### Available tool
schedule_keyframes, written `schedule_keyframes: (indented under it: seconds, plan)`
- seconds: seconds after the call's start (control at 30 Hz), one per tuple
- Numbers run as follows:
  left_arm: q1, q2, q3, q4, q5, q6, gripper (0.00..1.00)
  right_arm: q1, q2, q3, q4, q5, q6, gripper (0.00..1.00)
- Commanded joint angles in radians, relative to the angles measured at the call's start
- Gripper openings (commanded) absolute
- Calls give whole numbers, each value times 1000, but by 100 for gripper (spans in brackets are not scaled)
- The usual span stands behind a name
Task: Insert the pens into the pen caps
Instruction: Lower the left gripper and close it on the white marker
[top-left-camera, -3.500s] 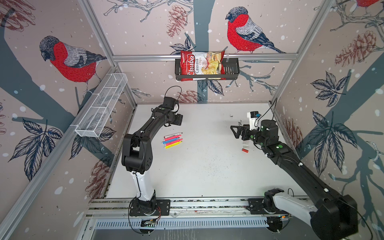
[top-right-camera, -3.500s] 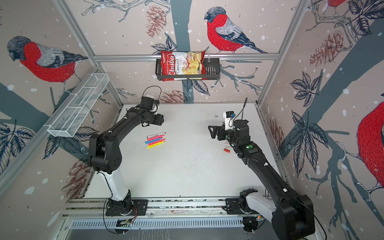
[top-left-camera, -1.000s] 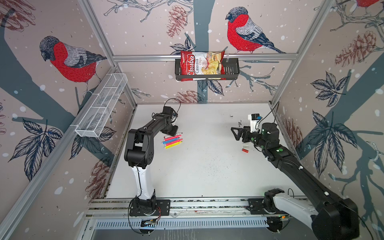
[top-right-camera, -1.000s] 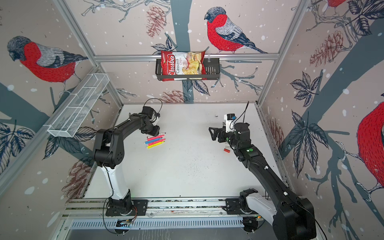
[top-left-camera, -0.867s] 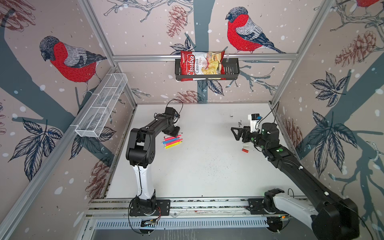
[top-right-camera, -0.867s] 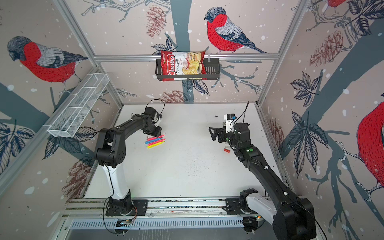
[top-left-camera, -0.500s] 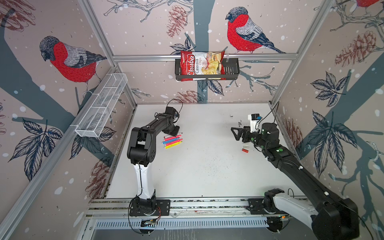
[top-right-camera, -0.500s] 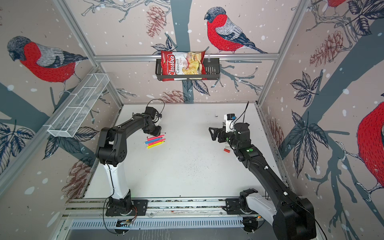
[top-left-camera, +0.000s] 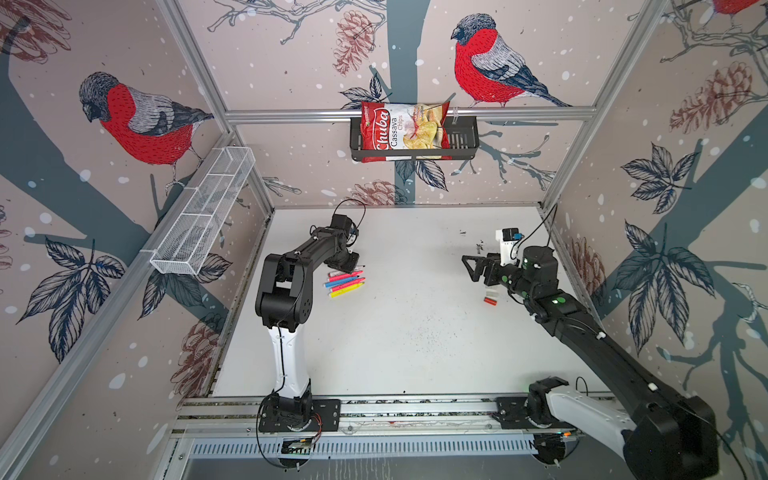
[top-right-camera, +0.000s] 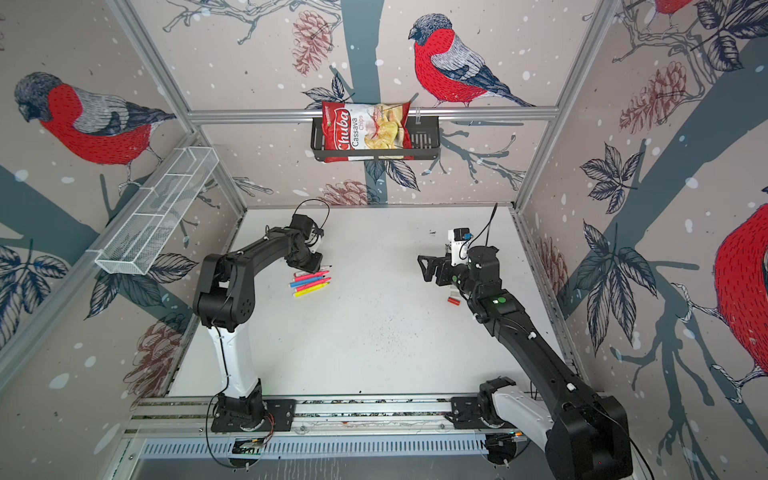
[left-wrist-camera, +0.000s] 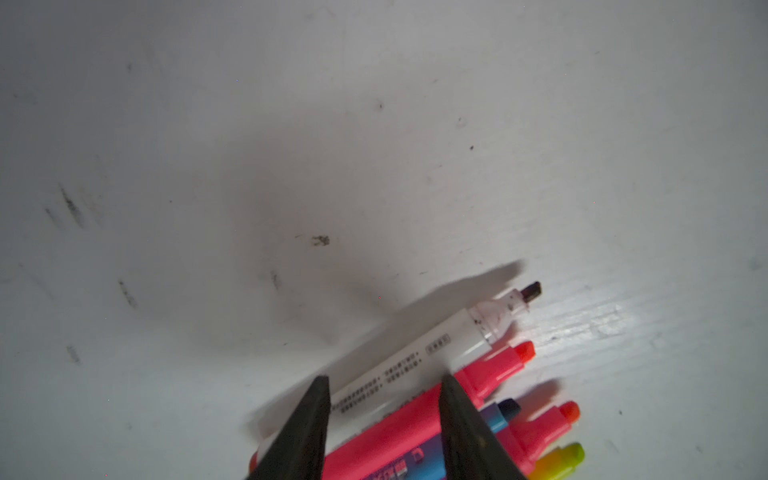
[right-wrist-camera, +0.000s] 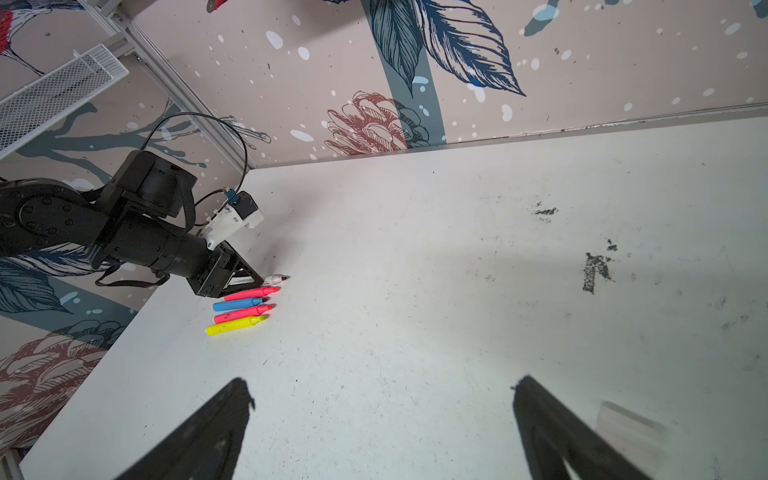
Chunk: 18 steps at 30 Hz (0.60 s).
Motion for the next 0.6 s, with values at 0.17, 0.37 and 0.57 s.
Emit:
schedule_keyframes:
  seconds: [0.17, 0.37, 0.57]
  plan:
    - [0, 10, -11, 15, -39, -5, 44, 0, -1, -2, 24, 15, 4, 99]
    - [0, 21, -11, 18, -49, -7, 43, 0, -6, -2, 24, 18, 5, 99]
    - [-1, 32, -6, 6, -72, -11, 40, 0, -16, -8, 26, 29, 6, 100]
